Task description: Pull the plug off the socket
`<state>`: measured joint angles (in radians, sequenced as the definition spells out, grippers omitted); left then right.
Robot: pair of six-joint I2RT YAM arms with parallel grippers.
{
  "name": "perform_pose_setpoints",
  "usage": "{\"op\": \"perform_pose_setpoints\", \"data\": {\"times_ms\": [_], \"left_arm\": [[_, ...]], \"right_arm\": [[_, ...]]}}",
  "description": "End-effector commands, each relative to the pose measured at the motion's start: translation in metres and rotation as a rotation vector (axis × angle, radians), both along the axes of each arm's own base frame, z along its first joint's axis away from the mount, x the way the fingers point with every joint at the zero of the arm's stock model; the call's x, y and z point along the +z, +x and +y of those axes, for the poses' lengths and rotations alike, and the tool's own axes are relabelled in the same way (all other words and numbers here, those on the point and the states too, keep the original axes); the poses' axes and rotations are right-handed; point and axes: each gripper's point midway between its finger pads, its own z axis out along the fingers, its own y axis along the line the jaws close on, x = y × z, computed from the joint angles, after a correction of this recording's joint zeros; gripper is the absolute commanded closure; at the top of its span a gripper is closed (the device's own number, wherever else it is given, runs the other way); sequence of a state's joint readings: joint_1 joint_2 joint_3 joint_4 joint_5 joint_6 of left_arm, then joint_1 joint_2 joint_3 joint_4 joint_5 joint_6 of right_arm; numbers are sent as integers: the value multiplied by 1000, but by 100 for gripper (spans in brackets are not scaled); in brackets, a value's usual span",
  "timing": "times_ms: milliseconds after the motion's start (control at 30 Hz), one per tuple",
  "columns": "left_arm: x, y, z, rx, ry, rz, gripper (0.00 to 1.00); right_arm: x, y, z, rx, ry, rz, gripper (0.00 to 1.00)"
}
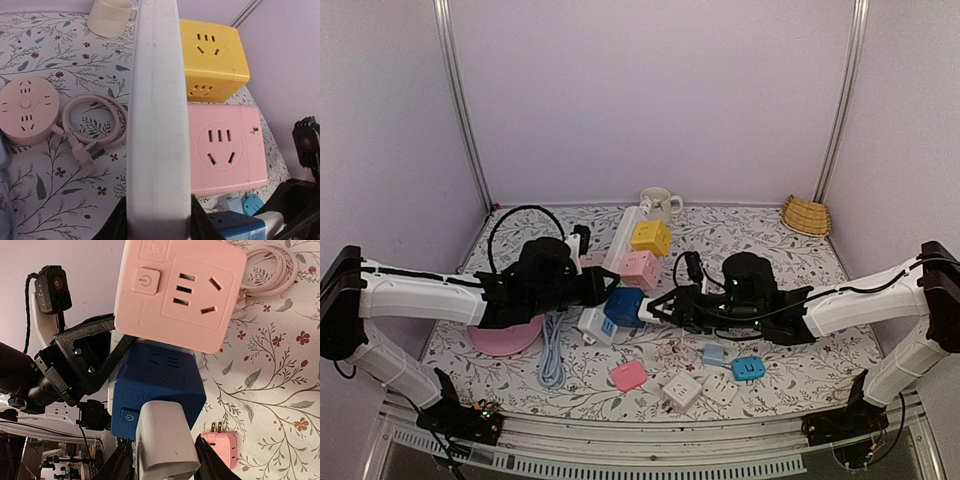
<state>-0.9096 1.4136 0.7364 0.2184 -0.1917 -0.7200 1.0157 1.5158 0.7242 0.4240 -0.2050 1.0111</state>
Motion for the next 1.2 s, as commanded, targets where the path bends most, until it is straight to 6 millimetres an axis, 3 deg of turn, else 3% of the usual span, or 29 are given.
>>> {"op": "perform_pose_setpoints", "data": {"times_ms": [0, 233, 600, 1167], "left_arm": [[86, 11, -17, 9, -244, -194, 100], [79, 13, -14, 23, -209, -201, 100], [62, 18, 11, 114, -74, -233, 100], [51, 24, 35, 198, 44, -268, 100]], "right_arm": [[7, -4, 8, 19, 46, 3, 58], [7, -6, 10, 35, 49, 8, 71], [15, -11, 3, 38, 61, -7, 85], [18, -17, -12, 30, 37, -17, 89]]}}
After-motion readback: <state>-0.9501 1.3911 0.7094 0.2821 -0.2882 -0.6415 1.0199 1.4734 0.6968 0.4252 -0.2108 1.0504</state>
